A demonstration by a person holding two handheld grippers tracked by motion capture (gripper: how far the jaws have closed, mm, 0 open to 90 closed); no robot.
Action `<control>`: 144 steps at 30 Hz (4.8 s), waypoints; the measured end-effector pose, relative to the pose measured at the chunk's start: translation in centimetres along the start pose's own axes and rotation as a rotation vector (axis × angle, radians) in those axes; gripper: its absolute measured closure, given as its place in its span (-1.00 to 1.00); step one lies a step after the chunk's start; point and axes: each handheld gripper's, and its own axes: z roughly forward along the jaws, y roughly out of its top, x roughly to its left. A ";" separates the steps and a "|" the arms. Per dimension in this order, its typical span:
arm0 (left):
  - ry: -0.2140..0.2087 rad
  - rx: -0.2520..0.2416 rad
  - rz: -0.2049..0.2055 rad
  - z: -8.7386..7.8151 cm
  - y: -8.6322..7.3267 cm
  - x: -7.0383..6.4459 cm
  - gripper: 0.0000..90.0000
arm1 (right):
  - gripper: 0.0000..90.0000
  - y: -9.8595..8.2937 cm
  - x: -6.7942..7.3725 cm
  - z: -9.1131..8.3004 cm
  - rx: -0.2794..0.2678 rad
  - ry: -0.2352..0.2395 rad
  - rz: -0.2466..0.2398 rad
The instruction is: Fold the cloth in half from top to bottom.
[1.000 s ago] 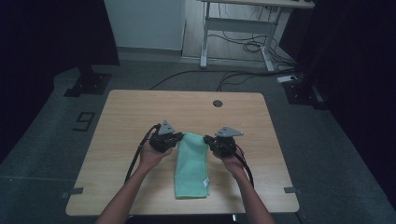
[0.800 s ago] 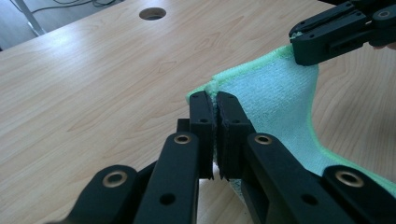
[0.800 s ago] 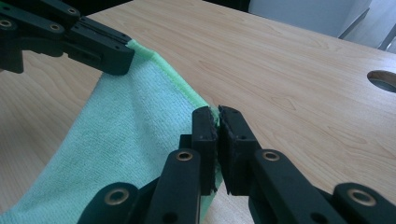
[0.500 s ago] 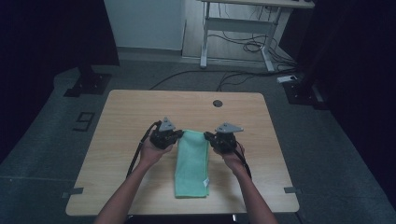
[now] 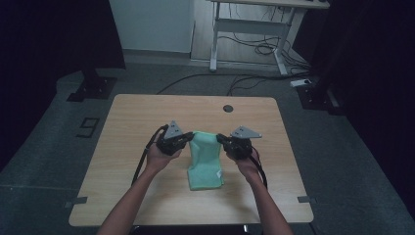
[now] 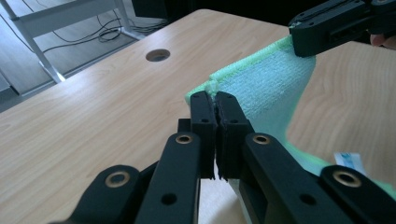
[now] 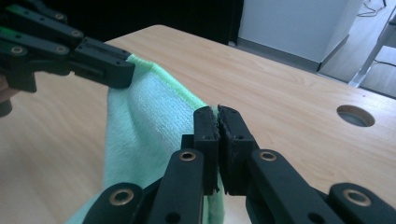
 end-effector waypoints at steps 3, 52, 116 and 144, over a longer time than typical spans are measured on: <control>-0.009 0.004 -0.003 -0.6 -0.3 -0.4 0.94 | 0.92 -0.6 0.6 -0.5 0.005 0.014 -0.018; -0.090 0.175 0.104 -1.4 -8.4 -9.4 0.15 | 0.29 -10.0 4.5 -3.3 0.205 0.131 -0.057; -0.170 0.208 -0.037 1.2 -5.2 -4.8 0.19 | 0.22 -8.5 4.1 -1.6 0.224 0.071 0.027; -0.200 0.185 -0.068 -0.3 -5.7 -7.0 0.16 | 0.08 -8.1 4.7 -0.8 0.250 0.078 0.011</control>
